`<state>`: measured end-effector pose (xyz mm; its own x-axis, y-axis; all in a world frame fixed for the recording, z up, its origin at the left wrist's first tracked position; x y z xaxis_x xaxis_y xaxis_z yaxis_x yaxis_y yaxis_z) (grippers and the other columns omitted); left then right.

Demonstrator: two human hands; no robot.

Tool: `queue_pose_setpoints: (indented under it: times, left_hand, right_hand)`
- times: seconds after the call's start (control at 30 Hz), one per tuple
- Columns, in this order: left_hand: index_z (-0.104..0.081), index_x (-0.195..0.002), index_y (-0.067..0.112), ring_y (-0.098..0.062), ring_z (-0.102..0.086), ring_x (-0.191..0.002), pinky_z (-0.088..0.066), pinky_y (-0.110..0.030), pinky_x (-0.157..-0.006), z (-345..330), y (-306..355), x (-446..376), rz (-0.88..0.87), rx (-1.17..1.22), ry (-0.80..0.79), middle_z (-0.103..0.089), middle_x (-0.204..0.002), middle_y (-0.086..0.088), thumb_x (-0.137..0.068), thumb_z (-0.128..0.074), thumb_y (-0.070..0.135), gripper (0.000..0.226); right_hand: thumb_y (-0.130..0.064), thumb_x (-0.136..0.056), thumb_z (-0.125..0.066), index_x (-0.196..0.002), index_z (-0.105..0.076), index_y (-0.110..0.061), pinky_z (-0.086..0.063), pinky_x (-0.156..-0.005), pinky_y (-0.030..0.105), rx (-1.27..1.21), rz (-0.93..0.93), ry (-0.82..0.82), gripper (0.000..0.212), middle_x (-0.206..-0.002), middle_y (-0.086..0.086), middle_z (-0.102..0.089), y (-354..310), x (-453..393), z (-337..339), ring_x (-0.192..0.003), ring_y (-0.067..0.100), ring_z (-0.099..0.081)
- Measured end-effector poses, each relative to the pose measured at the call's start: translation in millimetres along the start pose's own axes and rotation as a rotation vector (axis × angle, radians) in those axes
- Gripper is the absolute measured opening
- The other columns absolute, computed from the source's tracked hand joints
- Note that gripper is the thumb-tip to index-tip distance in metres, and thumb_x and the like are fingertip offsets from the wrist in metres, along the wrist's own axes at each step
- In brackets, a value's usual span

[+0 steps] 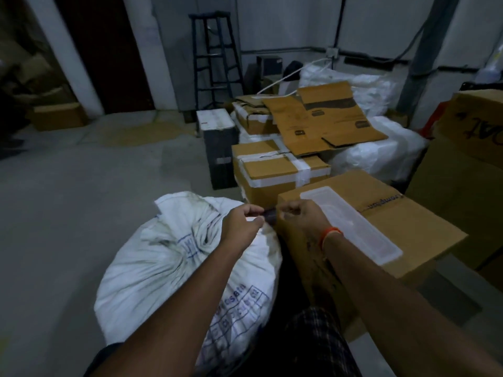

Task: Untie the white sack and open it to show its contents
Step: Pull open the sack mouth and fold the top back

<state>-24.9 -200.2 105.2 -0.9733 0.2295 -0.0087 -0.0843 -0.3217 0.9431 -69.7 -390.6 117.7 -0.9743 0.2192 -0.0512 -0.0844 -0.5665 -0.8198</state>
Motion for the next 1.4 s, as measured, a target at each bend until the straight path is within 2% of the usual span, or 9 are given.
queue_pose_setpoints:
  times: [0.1, 0.3, 0.5, 0.63, 0.87, 1.07, 1.17, 1.3, 1.4]
  left_hand:
    - [-0.079, -0.106, 0.023, -0.012, -0.071, -0.104, -0.058, -0.033, -0.095, 43, -21, 6, 0.017, -0.051, 0.073, -0.076, -0.108, 0.009, -0.089, -0.073, 0.017, 0.02]
    - [-0.079, -0.105, 0.023, -0.013, -0.074, -0.1, -0.058, -0.035, -0.096, 120, -78, -4, 0.111, -0.07, 0.23, -0.078, -0.105, 0.008, -0.087, -0.072, 0.015, 0.02]
    - [-0.076, -0.11, 0.025, -0.01, -0.073, -0.098, -0.06, -0.032, -0.091, 143, -145, -58, 0.128, -0.019, 0.265, -0.078, -0.109, 0.009, -0.092, -0.071, 0.016, 0.021]
    - [-0.075, -0.114, 0.027, 0.002, -0.07, -0.099, -0.056, -0.018, -0.087, 145, -179, -88, 0.099, -0.031, 0.255, -0.076, -0.108, 0.016, -0.093, -0.068, 0.014, 0.026]
    - [-0.075, -0.113, 0.031, -0.003, -0.067, -0.084, -0.048, -0.008, -0.073, 169, -174, -100, 0.116, -0.077, 0.392, -0.067, -0.108, 0.011, -0.092, -0.073, 0.012, 0.029]
    - [-0.074, -0.118, 0.032, -0.001, -0.066, -0.088, -0.05, -0.008, -0.077, 172, -166, -115, 0.089, -0.1, 0.416, -0.064, -0.114, 0.007, -0.092, -0.072, 0.009, 0.035]
    - [-0.076, -0.115, 0.032, 0.01, -0.055, -0.101, -0.049, -0.009, -0.08, 162, -172, -109, 0.052, -0.162, 0.474, -0.057, -0.118, 0.004, -0.087, -0.073, 0.008, 0.037]
    - [-0.078, -0.109, 0.031, 0.026, -0.039, -0.108, -0.038, 0.001, -0.086, 147, -186, -91, 0.046, -0.239, 0.541, -0.052, -0.13, 0.001, -0.084, -0.078, 0.009, 0.034]
    - [-0.078, -0.109, 0.032, 0.033, -0.033, -0.106, -0.036, -0.008, -0.091, 143, -191, -84, 0.106, -0.243, 0.547, -0.05, -0.137, -0.006, -0.084, -0.077, 0.006, 0.036]
  right_hand:
    - [-0.014, -0.093, -0.069, -0.117, -0.075, -0.017, -0.05, -0.074, 0.008, -0.07, 0.04, -0.104, 0.025, -0.108, -0.005, -0.074, -22, -9, -52, -0.102, 0.01, -0.069]
    - [-0.02, -0.089, -0.072, -0.106, -0.078, -0.029, -0.057, -0.088, 0.029, -0.119, 0.128, -0.189, 0.02, -0.103, -0.009, -0.076, -53, -40, -147, -0.097, 0.009, -0.07]
    - [-0.007, -0.09, -0.071, -0.105, -0.079, -0.017, -0.056, -0.087, 0.024, -0.203, 0.124, -0.153, 0.02, -0.102, -0.003, -0.077, -50, -88, -226, -0.096, 0.011, -0.071]
    - [-0.006, -0.091, -0.069, -0.104, -0.079, -0.017, -0.055, -0.086, 0.017, -0.284, 0.105, -0.143, 0.02, -0.101, -0.008, -0.077, -36, -131, -262, -0.098, 0.005, -0.07]
    - [-0.003, -0.089, -0.07, -0.1, -0.078, -0.019, -0.051, -0.081, 0.011, -0.279, 0.019, -0.07, 0.02, -0.1, -0.009, -0.076, -42, -148, -267, -0.091, 0.006, -0.068]
    - [-0.003, -0.089, -0.07, -0.099, -0.077, -0.02, -0.051, -0.076, 0.009, -0.253, 0.06, -0.051, 0.022, -0.099, -0.009, -0.075, -50, -155, -265, -0.086, 0.006, -0.066]
    - [-0.006, -0.089, -0.071, -0.099, -0.078, -0.022, -0.053, -0.078, 0.013, -0.251, 0.081, -0.045, 0.02, -0.099, -0.01, -0.074, -43, -152, -270, -0.086, 0.005, -0.066]
    - [-0.009, -0.088, -0.071, -0.096, -0.078, -0.026, -0.056, -0.076, 0.018, -0.256, 0.057, -0.028, 0.02, -0.097, -0.007, -0.074, -22, -127, -270, -0.084, 0.006, -0.067]
    - [-0.011, -0.088, -0.073, -0.093, -0.078, -0.025, -0.058, -0.074, 0.023, -0.287, 0.015, -0.001, 0.016, -0.099, -0.005, -0.075, -7, -111, -259, -0.082, 0.008, -0.069]
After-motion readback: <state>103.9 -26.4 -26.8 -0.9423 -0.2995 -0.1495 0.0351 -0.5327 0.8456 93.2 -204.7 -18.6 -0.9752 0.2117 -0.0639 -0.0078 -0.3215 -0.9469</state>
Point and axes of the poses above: each hand's wrist, its own x-axis away from the middle knuckle, its own z-axis out of the back of the hand, y = z × x, the point moved 1 cm from there along -x, towards the middle knuckle
